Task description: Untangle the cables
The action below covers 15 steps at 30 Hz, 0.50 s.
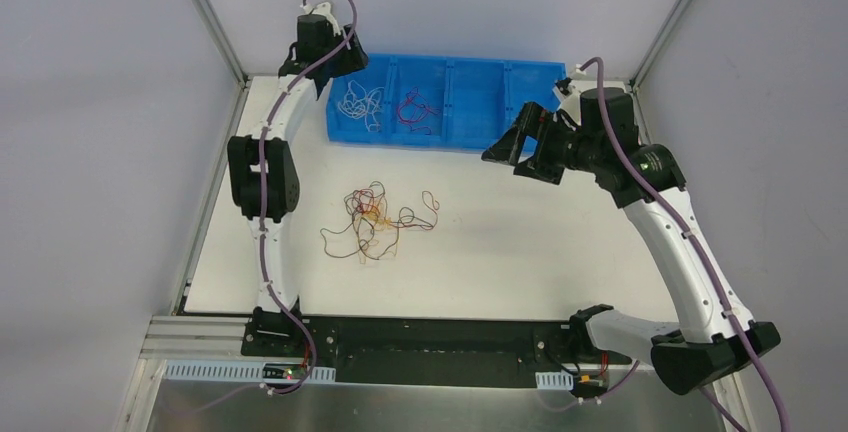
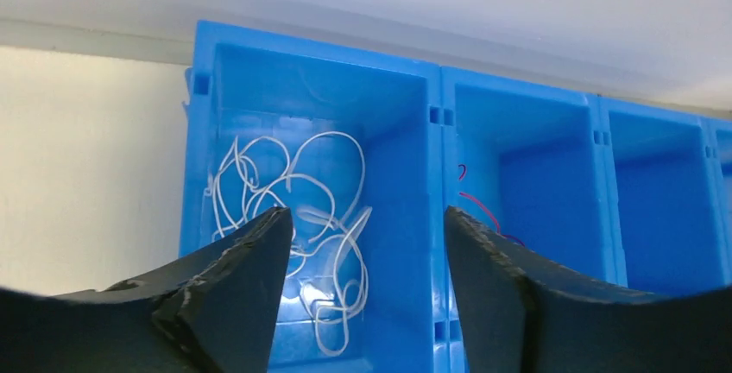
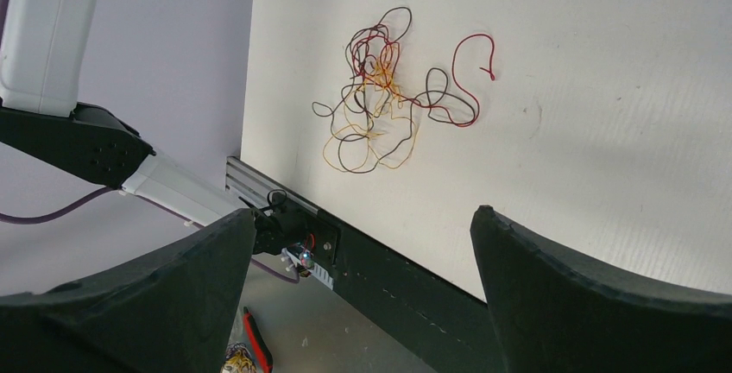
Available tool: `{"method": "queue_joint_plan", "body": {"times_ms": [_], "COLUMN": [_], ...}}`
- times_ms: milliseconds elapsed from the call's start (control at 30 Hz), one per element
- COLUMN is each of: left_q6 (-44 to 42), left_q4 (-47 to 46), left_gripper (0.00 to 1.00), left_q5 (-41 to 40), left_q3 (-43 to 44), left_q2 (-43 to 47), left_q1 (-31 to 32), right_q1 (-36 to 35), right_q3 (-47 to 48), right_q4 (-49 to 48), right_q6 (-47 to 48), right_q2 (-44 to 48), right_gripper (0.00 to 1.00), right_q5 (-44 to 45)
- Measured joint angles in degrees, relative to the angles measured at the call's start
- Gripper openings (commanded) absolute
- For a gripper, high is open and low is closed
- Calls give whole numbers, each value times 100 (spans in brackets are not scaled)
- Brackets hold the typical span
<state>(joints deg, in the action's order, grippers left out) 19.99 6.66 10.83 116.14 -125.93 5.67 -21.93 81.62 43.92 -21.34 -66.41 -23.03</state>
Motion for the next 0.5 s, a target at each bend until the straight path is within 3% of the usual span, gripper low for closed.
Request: {"method": "queue_joint_plan", "body": {"times_ms": [67,233,267,300,500], "left_q6": [0,39,68,114,629], "left_q4": [131,651,791,931,1244], "left_gripper": [79,84,95,98,99], "left_q5": [-90,-138,-116,-74,579], "left_q3": [0,-144,-284,-442,-2365], "left_q2": [24,459,673,918,3106], "left_q1": [-2,-9,-11,-11,15], "right_q1": [0,0,0,0,-57], "right_q3": [0,0,-2,-35,-761], "right_q4": [4,39,55,61,205], "right_q6": [-4,-52,-70,-87,-262], "right_q2": [-42,7,28,72,516], "right_gripper": [99,99,99,99,96], "right_q5": [-20,-4,11,24,201]}}
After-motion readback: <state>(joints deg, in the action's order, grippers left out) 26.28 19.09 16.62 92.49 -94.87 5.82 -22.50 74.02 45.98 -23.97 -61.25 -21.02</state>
